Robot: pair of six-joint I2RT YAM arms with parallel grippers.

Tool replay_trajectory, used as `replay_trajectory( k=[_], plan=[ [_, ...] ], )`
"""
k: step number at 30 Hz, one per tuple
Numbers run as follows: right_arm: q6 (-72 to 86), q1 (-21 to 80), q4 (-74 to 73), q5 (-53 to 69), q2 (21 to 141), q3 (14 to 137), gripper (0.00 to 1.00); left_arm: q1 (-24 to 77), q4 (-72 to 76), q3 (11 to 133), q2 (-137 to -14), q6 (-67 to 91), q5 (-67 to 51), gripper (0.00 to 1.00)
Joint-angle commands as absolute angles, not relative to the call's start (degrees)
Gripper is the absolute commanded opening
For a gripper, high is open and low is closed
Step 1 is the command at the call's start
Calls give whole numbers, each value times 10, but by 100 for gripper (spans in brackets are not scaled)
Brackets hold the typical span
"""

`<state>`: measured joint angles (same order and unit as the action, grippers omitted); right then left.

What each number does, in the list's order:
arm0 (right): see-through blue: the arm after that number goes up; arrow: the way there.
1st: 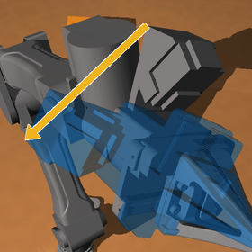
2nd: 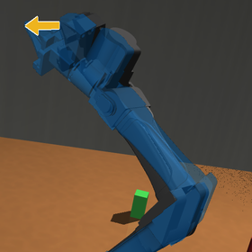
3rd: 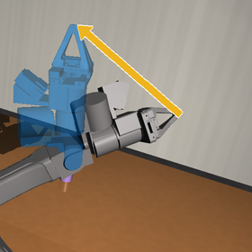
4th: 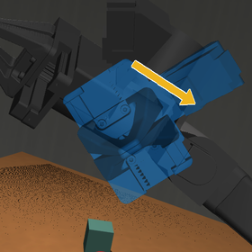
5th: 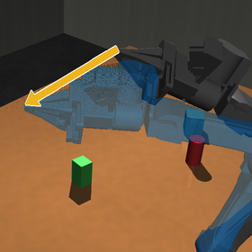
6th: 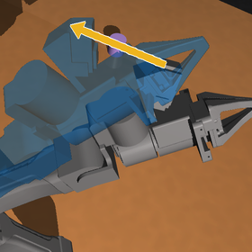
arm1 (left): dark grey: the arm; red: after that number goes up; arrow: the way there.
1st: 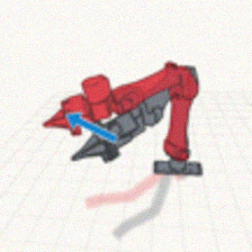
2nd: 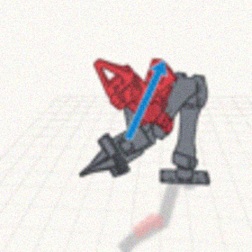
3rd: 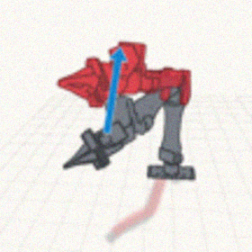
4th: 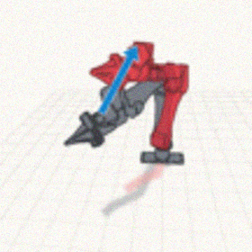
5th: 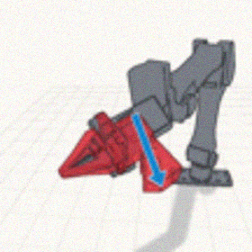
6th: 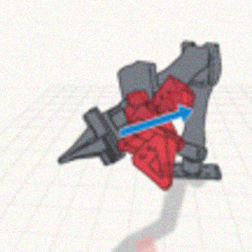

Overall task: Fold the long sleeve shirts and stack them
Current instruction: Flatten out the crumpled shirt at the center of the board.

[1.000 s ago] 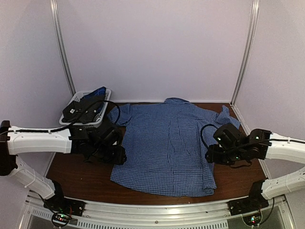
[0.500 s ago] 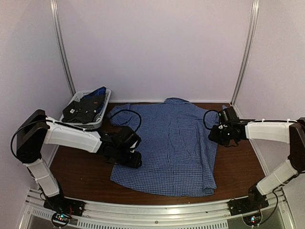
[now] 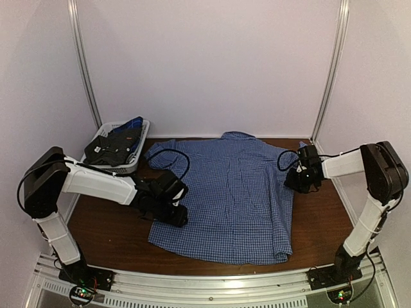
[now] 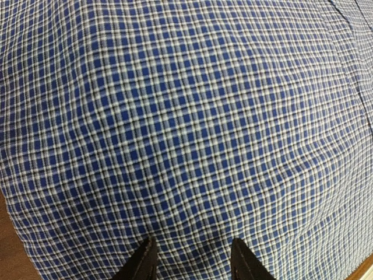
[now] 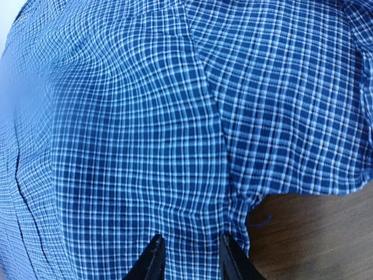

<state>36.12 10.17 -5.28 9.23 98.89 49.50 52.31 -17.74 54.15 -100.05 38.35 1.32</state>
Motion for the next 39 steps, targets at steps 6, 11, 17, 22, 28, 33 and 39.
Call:
replay_trajectory(
  k=[6, 11, 17, 22, 28, 33, 39],
  plan=[
    [302, 57, -94, 75, 1063, 561, 35, 497, -203, 514, -1005, 374, 19, 45],
    [281, 36, -110, 75, 1080, 580, 35, 497, -205, 517, -1004, 369, 1, 45],
    [268, 28, -113, 61, 1070, 570, 38, 514, -202, 509, -1004, 385, -29, 46],
    [260, 19, -110, 63, 1050, 547, 40, 546, -197, 498, -1000, 425, -33, 45],
    [248, 7, -112, 56, 1010, 512, 43, 571, -183, 476, -979, 482, -36, 46],
    [242, 7, -121, 59, 984, 502, 44, 573, -203, 490, -950, 491, -16, 46],
    [237, 8, -127, 87, 917, 512, 53, 554, -282, 578, -906, 470, 76, 48]
  ],
)
